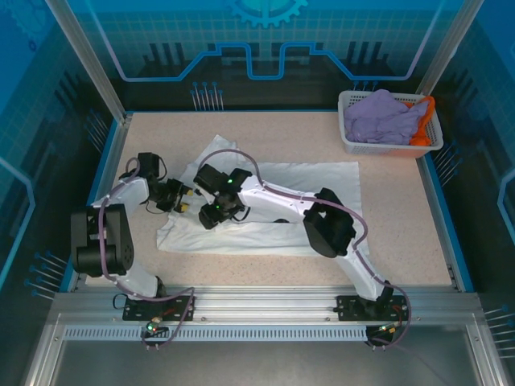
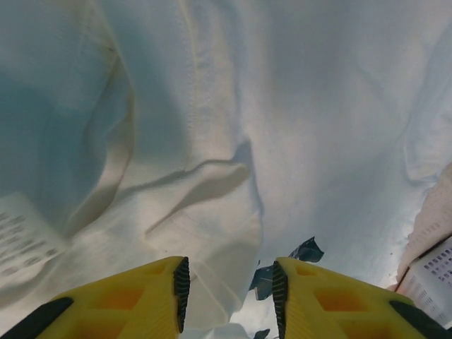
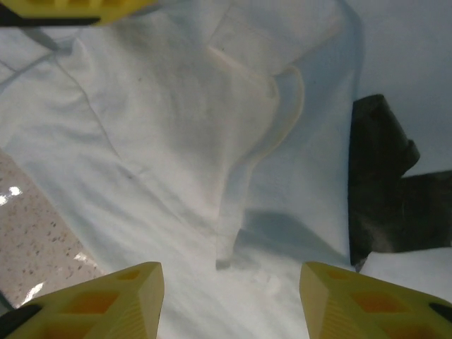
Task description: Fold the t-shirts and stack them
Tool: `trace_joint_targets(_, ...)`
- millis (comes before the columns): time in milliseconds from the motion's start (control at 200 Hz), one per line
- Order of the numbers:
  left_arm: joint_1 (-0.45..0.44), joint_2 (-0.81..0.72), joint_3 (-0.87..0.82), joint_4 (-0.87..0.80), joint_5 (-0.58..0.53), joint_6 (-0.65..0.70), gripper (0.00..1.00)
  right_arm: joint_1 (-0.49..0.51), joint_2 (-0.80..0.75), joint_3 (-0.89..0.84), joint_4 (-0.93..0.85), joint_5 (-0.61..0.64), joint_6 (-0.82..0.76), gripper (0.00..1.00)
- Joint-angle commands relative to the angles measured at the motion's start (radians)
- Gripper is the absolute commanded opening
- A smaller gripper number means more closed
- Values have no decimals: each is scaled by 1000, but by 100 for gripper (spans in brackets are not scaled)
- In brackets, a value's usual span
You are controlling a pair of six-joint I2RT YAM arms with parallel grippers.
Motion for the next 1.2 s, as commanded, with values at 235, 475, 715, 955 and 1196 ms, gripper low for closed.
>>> trace_joint_targets(235,7,60,-23,39,86,49,45,19,134,136,-190,48,5,51)
trace_joint_targets(475,7,96,-3,12,75,126,42,24,153,158,-216,78,10,43)
trace_joint_targets(715,7,130,20,19,83,157,31,22,179,208,-241,75,17,29)
trace_joint_targets(955,7,139,33,23,82,168,17,7,138,157,-204,60,23,24)
trace_joint_targets(1196,7,144,52,15,81,176,2,-28,100,122,-182,31,112,22)
